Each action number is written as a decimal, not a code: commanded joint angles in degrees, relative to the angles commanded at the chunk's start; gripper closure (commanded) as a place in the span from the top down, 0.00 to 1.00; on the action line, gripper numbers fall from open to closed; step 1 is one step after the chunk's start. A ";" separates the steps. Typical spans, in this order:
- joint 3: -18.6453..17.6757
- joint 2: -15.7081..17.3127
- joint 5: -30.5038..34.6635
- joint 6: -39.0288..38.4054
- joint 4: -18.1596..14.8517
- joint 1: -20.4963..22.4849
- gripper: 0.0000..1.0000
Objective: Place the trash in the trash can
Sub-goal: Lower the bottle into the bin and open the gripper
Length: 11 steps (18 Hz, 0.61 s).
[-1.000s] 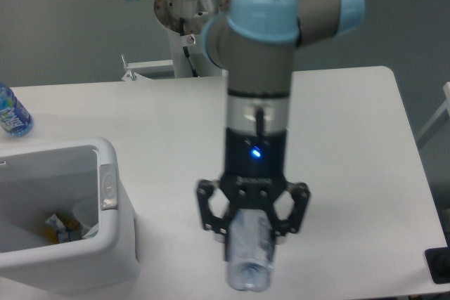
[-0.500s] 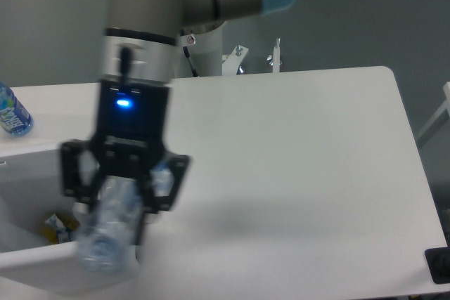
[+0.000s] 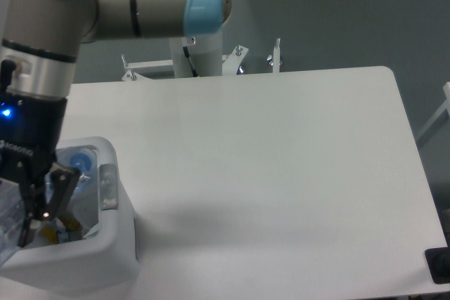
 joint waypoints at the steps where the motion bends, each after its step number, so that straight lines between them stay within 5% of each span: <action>1: -0.35 0.17 0.26 0.35 -0.09 0.00 1.00; 5: 0.00 0.70 0.35 0.44 0.00 1.05 1.00; 11: -1.14 2.55 0.53 0.79 -0.35 9.73 1.00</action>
